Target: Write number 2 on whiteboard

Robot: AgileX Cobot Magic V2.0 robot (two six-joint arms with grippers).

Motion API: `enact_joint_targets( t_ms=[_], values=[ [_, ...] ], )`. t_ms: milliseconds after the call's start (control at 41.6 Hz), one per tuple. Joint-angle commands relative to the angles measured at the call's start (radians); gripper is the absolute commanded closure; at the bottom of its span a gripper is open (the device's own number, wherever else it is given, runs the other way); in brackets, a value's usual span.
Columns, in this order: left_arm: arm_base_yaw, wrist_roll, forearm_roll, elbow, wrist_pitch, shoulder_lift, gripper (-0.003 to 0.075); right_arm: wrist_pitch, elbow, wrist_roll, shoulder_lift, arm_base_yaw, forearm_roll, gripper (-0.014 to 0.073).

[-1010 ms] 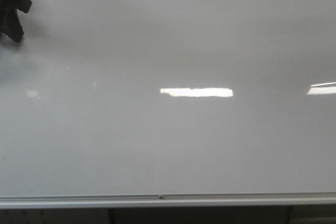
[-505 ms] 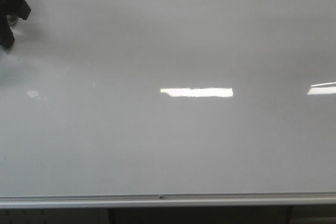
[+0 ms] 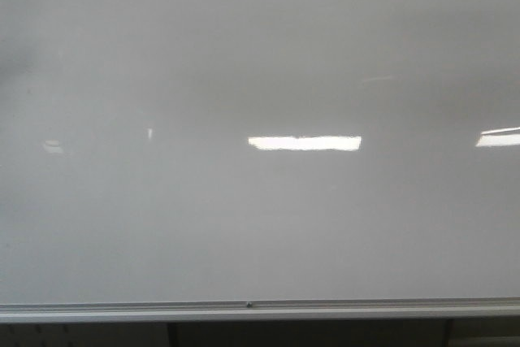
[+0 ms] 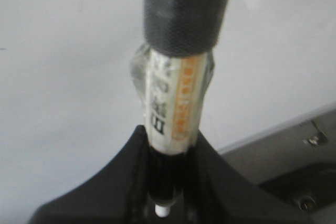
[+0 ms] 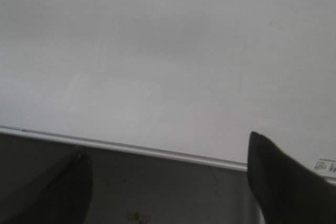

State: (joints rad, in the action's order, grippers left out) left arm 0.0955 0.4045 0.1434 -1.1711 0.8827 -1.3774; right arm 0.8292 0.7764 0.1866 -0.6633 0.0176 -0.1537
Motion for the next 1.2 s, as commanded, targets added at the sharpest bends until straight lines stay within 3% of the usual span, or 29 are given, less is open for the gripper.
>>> enact_joint_targets(
  t_ms=[0,168,409,625,793,986,1178],
  values=[
    [0.013,0.166,0.16,-0.036,0.098,0.071,0.0741,0.044,0.096,0.066,-0.063,-0.011,-0.031,-0.0027],
    [0.094,0.185,0.2,-0.05,0.197,0.078,0.0741,0.128,0.163,0.181,-0.143,-0.104,-0.081,-0.0027],
    [0.336,0.225,0.188,-0.086,0.27,0.066,0.0741,0.224,0.244,0.31,-0.246,-0.302,-0.083,-0.0027],
    [0.565,0.225,0.138,-0.094,0.268,0.036,0.0741,0.247,0.301,0.422,-0.337,-0.451,-0.098,-0.0027],
    [0.692,0.225,0.103,-0.094,0.236,0.008,0.0741,0.246,0.339,0.571,-0.403,-0.545,-0.192,-0.0027],
    [0.767,0.227,0.1,-0.096,0.192,-0.001,0.0741,0.22,0.368,0.736,-0.474,-0.633,-0.331,-0.0027],
    [0.787,0.242,0.098,-0.096,0.182,-0.001,0.0741,0.135,0.371,0.761,-0.514,-0.694,-0.356,-0.0022]
  ],
)
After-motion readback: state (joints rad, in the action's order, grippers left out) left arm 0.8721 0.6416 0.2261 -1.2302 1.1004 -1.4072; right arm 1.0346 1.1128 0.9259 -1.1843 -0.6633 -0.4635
